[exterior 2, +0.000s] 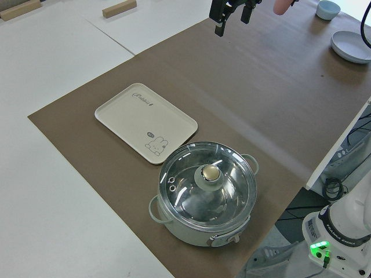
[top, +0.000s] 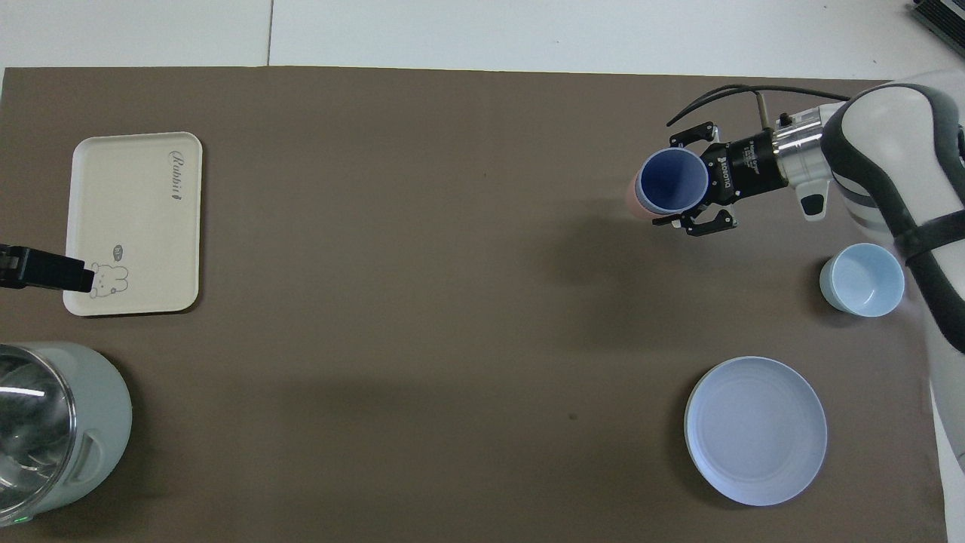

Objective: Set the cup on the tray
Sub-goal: 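Lift the cups with the right gripper while the left gripper reaches in, then grasp the blue cup with the left gripper and pull it from the pink cup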

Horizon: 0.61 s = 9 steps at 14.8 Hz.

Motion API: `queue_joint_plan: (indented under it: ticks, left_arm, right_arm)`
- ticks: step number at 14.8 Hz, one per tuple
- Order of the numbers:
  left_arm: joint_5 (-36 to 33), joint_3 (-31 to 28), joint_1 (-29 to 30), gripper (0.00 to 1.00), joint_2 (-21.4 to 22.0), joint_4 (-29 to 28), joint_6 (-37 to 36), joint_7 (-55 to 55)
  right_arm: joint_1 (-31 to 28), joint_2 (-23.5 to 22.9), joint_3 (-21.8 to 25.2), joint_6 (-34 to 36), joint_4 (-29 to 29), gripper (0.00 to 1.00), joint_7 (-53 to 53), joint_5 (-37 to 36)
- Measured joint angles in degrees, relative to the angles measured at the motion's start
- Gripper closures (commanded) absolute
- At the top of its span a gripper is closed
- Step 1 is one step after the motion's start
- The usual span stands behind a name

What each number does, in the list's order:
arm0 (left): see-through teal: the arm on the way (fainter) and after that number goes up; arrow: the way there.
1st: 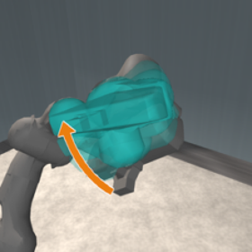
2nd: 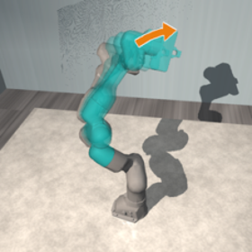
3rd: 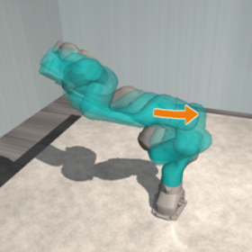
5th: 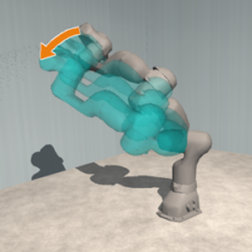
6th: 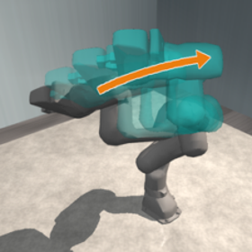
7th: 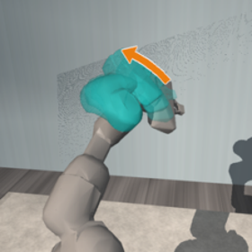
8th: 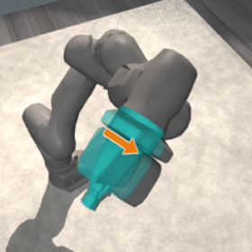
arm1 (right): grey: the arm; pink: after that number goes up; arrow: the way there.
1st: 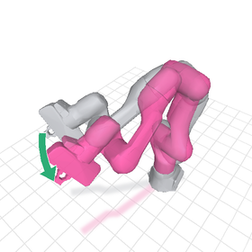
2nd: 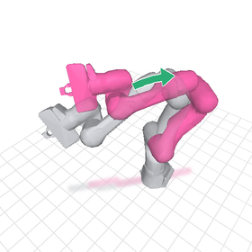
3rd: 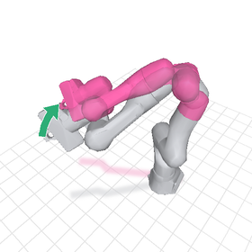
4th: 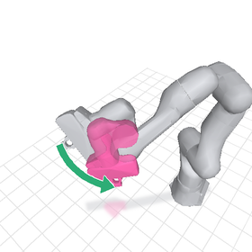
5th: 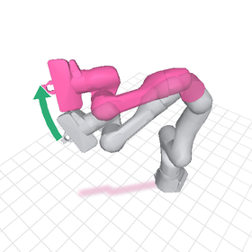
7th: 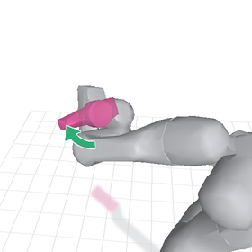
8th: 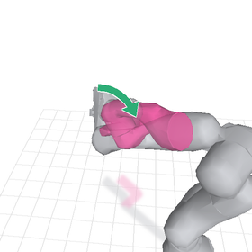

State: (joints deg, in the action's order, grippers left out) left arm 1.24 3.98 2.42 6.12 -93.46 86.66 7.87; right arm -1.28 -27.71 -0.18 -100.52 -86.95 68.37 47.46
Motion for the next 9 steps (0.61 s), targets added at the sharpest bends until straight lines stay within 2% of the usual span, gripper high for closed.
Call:
queue_joint_plan:
  ticks: [3,5,7,9]
  left_arm:
    - [0.1,1.2,-0.5,0.0,0.0,0.0,-1.0,-0.3]
    - [0.2,2.7,-4.1,0.0,0.1,0.0,-1.1,-4.5]
    - [0.2,3.6,-9.7,0.0,0.1,-0.2,-0.2,-12.8]
    - [1.0,4.1,-15.6,0.0,0.4,-1.7,6.1,-26.8]
  right_arm:
    - [4.1,3.6,0.0,-0.1,-0.5,1.0,8.9,-2.7]
    - [7.1,5.9,0.0,-0.1,-0.6,1.0,15.1,-5.2]
    - [9.9,7.6,0.0,-0.2,-0.6,1.0,19.4,-6.1]
    - [12.2,8.7,0.0,-0.6,-0.6,1.0,22.1,-6.4]
